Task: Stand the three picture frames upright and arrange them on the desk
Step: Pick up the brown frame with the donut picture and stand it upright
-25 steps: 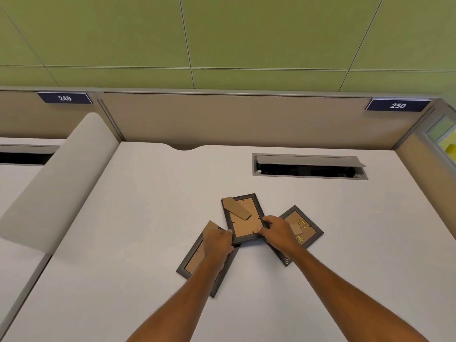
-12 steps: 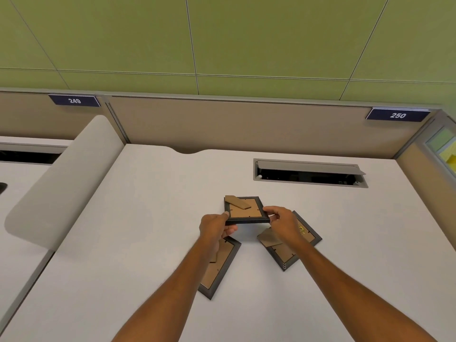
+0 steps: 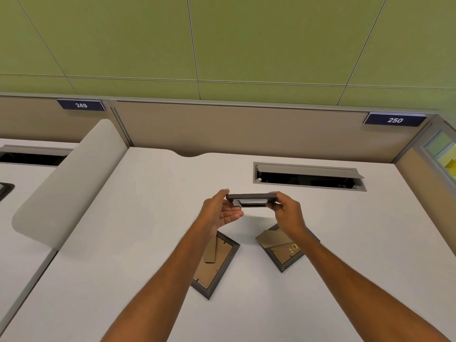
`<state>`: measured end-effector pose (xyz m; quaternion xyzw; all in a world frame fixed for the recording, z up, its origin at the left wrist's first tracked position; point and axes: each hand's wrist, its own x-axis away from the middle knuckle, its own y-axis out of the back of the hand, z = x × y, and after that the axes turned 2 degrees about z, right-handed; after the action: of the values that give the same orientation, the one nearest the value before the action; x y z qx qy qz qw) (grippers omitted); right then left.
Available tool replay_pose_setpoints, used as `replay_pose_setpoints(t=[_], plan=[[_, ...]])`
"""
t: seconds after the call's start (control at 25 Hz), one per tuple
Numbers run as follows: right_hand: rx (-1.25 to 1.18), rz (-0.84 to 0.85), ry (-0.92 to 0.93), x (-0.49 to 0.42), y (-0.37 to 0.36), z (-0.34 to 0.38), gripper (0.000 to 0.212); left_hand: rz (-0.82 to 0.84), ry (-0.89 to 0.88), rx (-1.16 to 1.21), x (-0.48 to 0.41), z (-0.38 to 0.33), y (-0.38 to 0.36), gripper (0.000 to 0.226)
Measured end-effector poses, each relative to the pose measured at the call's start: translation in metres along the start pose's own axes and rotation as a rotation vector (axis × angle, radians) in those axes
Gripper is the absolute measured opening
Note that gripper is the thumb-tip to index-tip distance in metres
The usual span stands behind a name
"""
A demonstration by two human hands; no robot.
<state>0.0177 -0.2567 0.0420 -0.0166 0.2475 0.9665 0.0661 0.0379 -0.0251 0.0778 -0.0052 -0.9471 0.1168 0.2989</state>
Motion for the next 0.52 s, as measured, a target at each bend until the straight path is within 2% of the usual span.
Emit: replay_pose_setpoints(t=[0.16, 0.32, 0.52], plan=[[-0.061, 0.046, -0.081, -0.004, 0.006, 0.003, 0.025, -0.050, -0.072, -0.146, 0.002, -0.002, 0.000, 0.063], [-0.148, 0.072, -0.161, -0.001, 0.007, 0.007, 0.023, -0.172, -0.130, -0.427, 0.003, 0.005, -0.002, 0.048], [-0.279, 0.176, -0.238, 0.005, 0.006, 0.008, 0.017, -0.048, -0.067, -0.486, 0.012, 0.015, 0.002, 0.053]])
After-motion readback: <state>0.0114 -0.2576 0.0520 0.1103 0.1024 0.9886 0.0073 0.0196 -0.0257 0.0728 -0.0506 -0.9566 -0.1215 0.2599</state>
